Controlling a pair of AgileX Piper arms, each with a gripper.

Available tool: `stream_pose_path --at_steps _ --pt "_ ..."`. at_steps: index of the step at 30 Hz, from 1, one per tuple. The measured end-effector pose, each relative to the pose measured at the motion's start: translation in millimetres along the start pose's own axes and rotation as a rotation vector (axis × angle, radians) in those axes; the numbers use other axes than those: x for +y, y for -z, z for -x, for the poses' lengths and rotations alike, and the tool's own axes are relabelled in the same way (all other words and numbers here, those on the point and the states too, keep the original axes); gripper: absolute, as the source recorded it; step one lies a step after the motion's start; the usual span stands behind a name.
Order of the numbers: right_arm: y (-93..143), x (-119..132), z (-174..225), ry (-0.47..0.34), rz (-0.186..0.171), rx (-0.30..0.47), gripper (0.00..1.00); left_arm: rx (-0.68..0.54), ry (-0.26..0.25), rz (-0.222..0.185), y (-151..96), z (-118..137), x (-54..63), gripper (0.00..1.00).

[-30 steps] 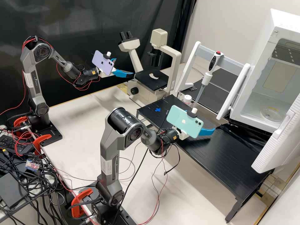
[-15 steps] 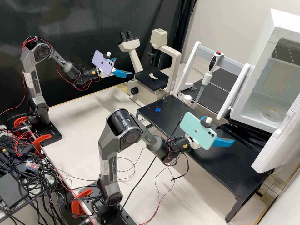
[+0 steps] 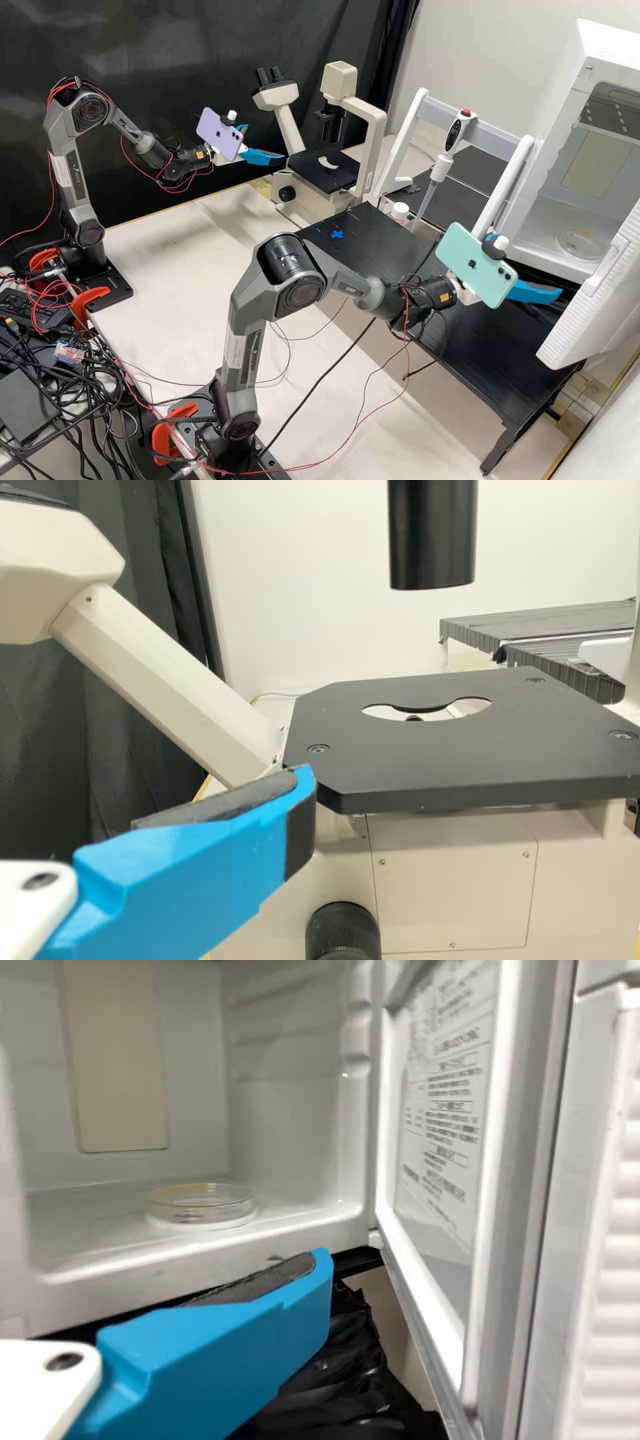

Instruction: Move the petri dish to the microscope

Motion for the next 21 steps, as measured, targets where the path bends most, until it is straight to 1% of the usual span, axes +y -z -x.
stream_pose_path --at_steps 3,4,7,14,15,17,21 --pt "1 3 -17 -0.006 0.000 -0.026 1.00 0.000 0.000 0.000 0 0 0.0 1.00" --pt "3 5 -23 -0.007 0.008 -0.030 1.00 0.000 0.000 0.000 0 0 0.0 1.00" --pt "7 4 -37 -0.009 0.015 -0.039 1.00 0.000 0.000 0.000 0 0 0.0 1.00" --pt "20 -1 -66 0.005 0.027 -0.030 1.00 0.000 0.000 0.000 0 0 0.0 1.00" --pt "22 -3 -71 0.010 0.033 -0.025 1.00 0.000 0.000 0.000 0 0 0.0 1.00" --pt "23 -5 -78 0.017 0.037 -0.026 1.00 0.000 0.000 0.000 0 0 0.0 1.00" --pt "22 -12 -94 0.043 0.033 -0.036 1.00 0.000 0.000 0.000 0 0 0.0 1.00"
